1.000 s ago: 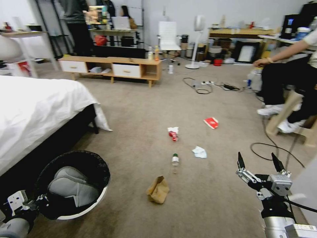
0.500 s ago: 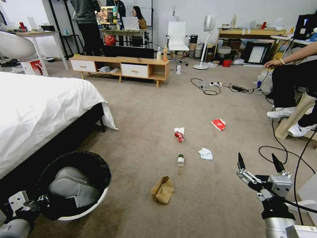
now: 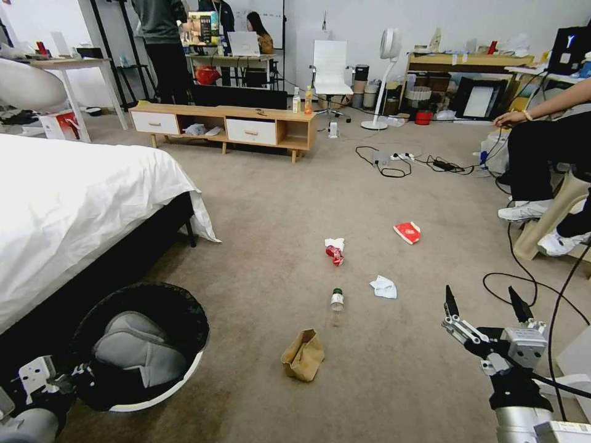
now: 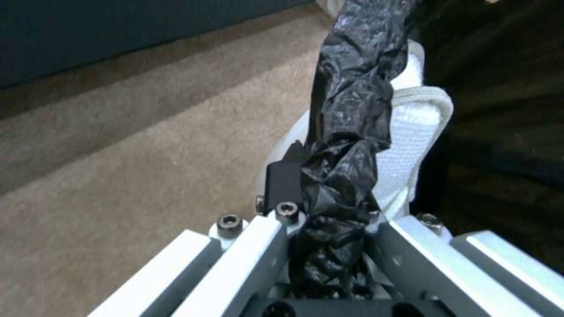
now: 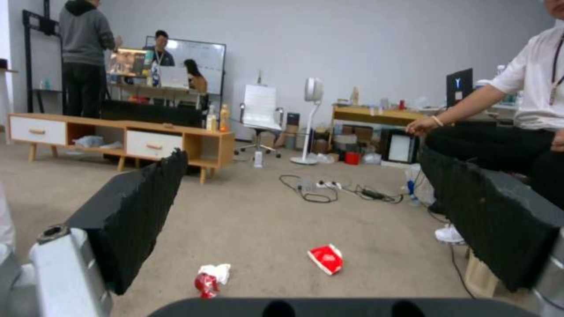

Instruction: Pick up the trash bin and place the garbage on the floor into it.

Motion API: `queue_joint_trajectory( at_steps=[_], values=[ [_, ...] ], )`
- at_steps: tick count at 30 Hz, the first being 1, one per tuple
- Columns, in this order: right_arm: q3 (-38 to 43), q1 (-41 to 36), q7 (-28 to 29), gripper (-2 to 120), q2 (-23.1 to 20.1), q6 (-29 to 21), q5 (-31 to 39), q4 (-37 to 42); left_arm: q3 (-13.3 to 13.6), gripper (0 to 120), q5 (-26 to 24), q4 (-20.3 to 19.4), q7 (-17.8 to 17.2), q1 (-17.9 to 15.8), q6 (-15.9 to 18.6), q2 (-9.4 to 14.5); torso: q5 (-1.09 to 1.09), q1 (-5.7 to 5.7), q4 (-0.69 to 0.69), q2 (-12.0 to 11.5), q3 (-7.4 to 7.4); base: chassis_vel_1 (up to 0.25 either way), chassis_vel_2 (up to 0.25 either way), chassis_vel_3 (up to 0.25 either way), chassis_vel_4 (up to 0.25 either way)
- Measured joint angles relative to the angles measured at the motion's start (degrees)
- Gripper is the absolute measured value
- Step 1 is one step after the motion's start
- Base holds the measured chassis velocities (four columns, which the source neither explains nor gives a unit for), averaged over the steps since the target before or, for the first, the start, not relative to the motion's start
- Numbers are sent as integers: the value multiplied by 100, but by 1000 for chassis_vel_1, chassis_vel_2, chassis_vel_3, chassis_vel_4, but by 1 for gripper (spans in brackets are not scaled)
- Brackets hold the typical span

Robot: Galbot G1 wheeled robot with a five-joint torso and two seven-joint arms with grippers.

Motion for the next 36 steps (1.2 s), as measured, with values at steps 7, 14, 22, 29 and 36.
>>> queue_joint_trajectory(
  at_steps=[7, 14, 22, 29, 36],
  values=[
    [0, 8, 3, 100, -1, 9, -6, 0, 10, 1, 5, 0, 0, -6, 0, 2, -2, 0, -1, 0, 1, -153, 154, 136, -139],
    [0, 6, -2, 100, 2, 39, -10, -1, 21, 1, 15, 0, 4, -4, 0, 5, 0, 0, 1, 0, 1, -43, 54, 44, -44],
    [-12, -6, -8, 100, -2, 70, -34, -5, 11, 1, 25, 10, 43, 9, 0, 22, 0, 0, 0, 0, 0, 0, 0, 0, 0],
    [-170, -27, 337, 100, -218, -512, 76, 36, 19, 1, 45, 35, 67, 10, 0, 48, 0, 0, 0, 0, 0, 0, 0, 0, 0],
    [-377, -52, 748, 100, -650, -1389, 854, 222, 19, 1, 46, 65, 70, 8, 0, 84, 1, 0, -1, 0, 0, 0, 0, 0, 0]
  ],
)
